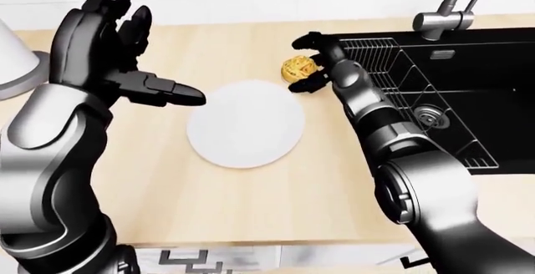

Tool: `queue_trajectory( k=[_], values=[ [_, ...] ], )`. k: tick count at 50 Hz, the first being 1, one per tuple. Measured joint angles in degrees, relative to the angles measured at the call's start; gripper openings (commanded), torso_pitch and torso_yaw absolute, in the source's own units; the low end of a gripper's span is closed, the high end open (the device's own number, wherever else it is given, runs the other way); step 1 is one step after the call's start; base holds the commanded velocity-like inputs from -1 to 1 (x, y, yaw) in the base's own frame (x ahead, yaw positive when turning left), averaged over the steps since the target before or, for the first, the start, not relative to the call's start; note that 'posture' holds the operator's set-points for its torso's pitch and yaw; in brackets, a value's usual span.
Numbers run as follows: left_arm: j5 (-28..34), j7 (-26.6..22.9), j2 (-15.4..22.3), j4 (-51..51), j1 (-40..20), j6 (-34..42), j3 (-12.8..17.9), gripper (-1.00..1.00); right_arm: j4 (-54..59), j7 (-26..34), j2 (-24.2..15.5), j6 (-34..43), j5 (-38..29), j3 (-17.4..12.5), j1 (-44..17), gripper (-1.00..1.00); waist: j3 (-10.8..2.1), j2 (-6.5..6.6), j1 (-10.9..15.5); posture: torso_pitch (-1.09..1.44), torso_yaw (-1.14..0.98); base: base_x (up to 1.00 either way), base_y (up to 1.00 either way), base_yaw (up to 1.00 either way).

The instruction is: Place the pastries on the plates.

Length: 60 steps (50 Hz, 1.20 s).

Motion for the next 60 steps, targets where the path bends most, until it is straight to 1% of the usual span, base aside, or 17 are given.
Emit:
queue_trajectory(
  k=[5, 6, 10, 11, 15, 22, 25, 26, 28, 30, 35, 40, 44, 47, 51, 56, 60],
  values=[
    [-0.96, 0.66, 0.30, -0.46, 0.17, 0.38, 0.00, 1.00, -0.39, -1.59, -0.02, -0.67, -2.11, 0.61, 0.23, 0.03, 0.02, 0.06, 0.14, 0.19, 0.00, 0.00, 0.00, 0.00],
    [-1.09, 0.73, 0.37, -0.36, 0.20, 0.36, -0.04, 1.00, -0.40, -1.74, -0.03, -0.69, -2.39, 0.63, 0.19, -0.04, 0.02, 0.07, 0.16, 0.19, 0.00, 0.00, 0.00, 0.00],
    [-1.65, 1.08, 0.42, -0.57, 0.41, 0.66, 0.11, 1.00, -0.69, -2.24, -0.14, -1.02, -4.16, 1.43, 0.06, -0.17, -0.03, 0.07, 0.24, 0.19, 0.00, 0.00, 0.00, 0.00],
    [-1.82, 1.17, 0.44, -0.70, 0.42, 0.74, 0.13, 1.00, -0.77, -2.39, -0.19, -1.11, -4.74, 1.63, 0.01, -0.25, -0.04, 0.07, 0.28, 0.19, 0.00, 0.00, 0.00, 0.00],
    [-2.48, 1.55, 0.68, -1.24, 0.41, 1.07, 0.30, 1.00, -0.94, -2.66, -0.67, -0.96, -6.81, 1.88, -0.61, -0.47, 0.09, 0.08, 0.46, 0.19, 0.00, 0.00, 0.00, 0.00],
    [-3.14, 2.15, 0.95, -2.16, 0.15, 2.05, 0.23, 1.00, -2.44, 0.48, -3.37, 0.77, -8.06, 1.30, -2.61, -0.51, 0.81, 0.05, 0.47, 0.19, 0.00, 0.00, 0.00, 0.00],
    [-3.33, 2.29, 1.14, -2.20, -0.11, 2.39, 0.02, 1.00, -3.71, 1.89, -4.18, 0.70, -7.50, 0.73, -3.43, -0.58, 0.90, 0.07, 0.35, 0.19, 0.00, 0.00, 0.00, 0.00],
    [-3.31, 2.33, 1.16, -2.16, -0.13, 2.36, -0.07, 1.00, -4.08, 2.35, -4.33, 0.66, -7.21, 0.57, -3.72, -0.65, 0.89, 0.08, 0.30, 0.19, 0.00, 0.00, 0.00, 0.00],
    [-3.39, 2.36, 1.14, -2.13, -0.22, 2.47, -0.06, 1.00, -5.01, 3.40, -4.46, 0.52, -6.58, 0.46, -4.15, -0.73, 0.88, 0.08, 0.21, 0.19, 0.00, 0.00, 0.00, 0.00],
    [-3.46, 2.34, 1.27, -2.26, -0.23, 2.57, -0.03, 1.00, -6.33, 5.38, -4.35, 0.12, -5.80, 0.48, -4.30, -0.70, 0.86, 0.08, 0.09, 0.19, 0.00, 0.00, 0.00, 0.00],
    [-3.69, 2.21, 1.30, -2.09, -0.27, 2.69, 0.00, 1.00, -9.16, 11.92, -3.40, -2.00, -3.27, 0.63, -3.92, -0.75, 0.91, 0.14, -0.02, 0.19, 0.00, 0.00, 0.00, 0.00],
    [-4.61, 2.48, 2.14, -1.71, -1.30, 3.99, 0.80, 1.00, -12.15, 17.89, -1.87, -3.82, -1.24, 1.30, -2.57, -0.79, 1.21, 0.12, 0.04, 0.19, 0.00, 0.00, 0.00, 0.00],
    [-5.02, 3.04, 2.85, -1.09, -2.28, 3.95, 1.38, 1.00, -15.68, 23.27, -0.24, -4.42, 0.75, 1.80, -1.17, -0.91, 1.41, 0.24, -0.10, 0.19, 0.00, 0.00, 0.00, 0.00],
    [-5.78, 3.40, 3.24, -1.34, -2.63, 4.16, 1.60, 1.00, -18.64, 25.98, 0.05, -3.78, 1.85, 2.00, -0.56, -0.95, 1.46, 0.32, -0.15, 0.19, 0.00, 0.00, 0.00, 0.00],
    [-6.41, 4.11, 3.43, -1.28, -2.58, 4.16, 1.55, 1.00, -25.17, 29.88, 0.28, -1.01, 3.45, 1.98, 0.96, -0.95, 1.34, 0.31, -0.29, 0.19, 0.00, 0.00, 0.00, 0.00],
    [-7.28, 4.78, 3.72, -1.51, -2.78, 4.44, 1.32, 1.00, -32.43, 35.13, 2.00, 2.42, 4.38, 3.27, 3.68, -0.95, 1.12, 0.31, -0.52, 0.19, 0.00, 0.00, 0.00, 0.00],
    [-7.75, 5.06, 4.00, -1.46, -2.79, 4.21, 1.35, 1.00, -35.88, 38.63, 3.53, 4.84, 4.24, 4.31, 5.62, -0.96, 1.13, 0.45, -0.53, 0.19, 0.00, 0.00, 0.00, 0.00]
  ],
)
